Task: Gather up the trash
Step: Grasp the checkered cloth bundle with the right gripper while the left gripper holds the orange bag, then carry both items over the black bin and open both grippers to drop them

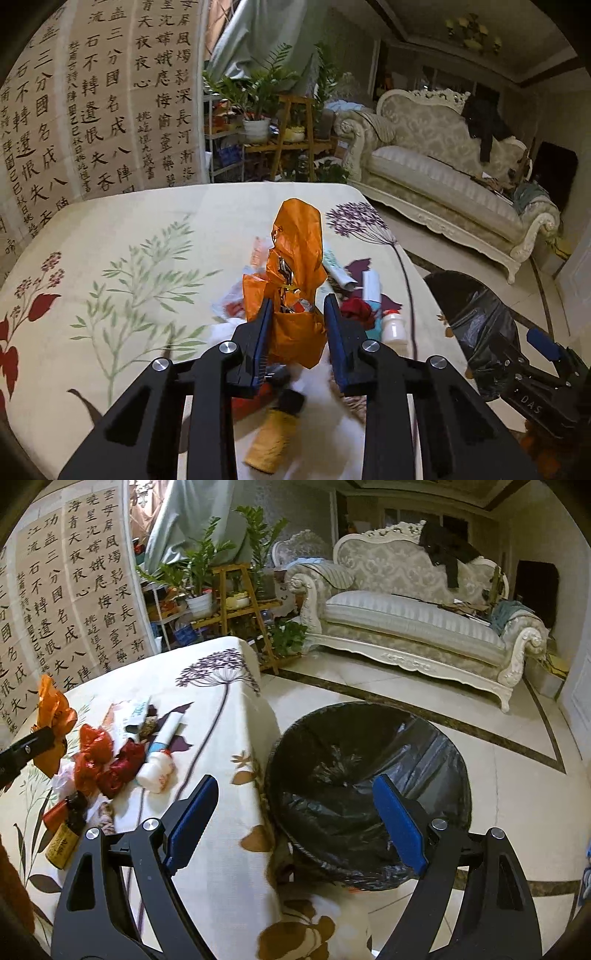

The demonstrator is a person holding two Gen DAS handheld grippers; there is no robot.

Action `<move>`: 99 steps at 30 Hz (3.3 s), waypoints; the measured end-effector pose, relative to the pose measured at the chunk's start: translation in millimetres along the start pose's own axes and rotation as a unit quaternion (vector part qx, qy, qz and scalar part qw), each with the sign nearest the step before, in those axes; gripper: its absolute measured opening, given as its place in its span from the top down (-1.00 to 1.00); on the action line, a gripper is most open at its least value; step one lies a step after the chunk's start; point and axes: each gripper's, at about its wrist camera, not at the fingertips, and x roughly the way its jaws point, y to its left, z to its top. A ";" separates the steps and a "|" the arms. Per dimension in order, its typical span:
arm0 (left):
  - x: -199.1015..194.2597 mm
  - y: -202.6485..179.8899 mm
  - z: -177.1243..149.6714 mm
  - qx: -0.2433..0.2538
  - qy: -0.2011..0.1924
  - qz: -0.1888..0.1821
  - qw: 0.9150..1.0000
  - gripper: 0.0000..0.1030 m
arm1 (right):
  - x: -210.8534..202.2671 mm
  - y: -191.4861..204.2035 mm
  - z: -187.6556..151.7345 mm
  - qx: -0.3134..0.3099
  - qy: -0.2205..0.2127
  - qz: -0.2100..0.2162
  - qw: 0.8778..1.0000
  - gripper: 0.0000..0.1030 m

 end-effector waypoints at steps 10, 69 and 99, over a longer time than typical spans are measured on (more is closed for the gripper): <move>-16.4 45.9 -10.1 -0.023 -0.002 0.026 0.999 0.44 | -8.1 40.2 -4.0 -0.036 0.002 0.030 0.999 -0.62; 8.1 -77.0 -21.4 0.070 -0.008 -0.088 0.994 0.44 | -5.3 -39.2 -1.2 -0.001 -0.022 -0.048 0.999 0.62; 81.4 -195.2 -14.7 0.142 0.030 -0.104 0.984 0.43 | 50.0 -111.0 13.3 0.047 -0.012 -0.085 0.995 0.62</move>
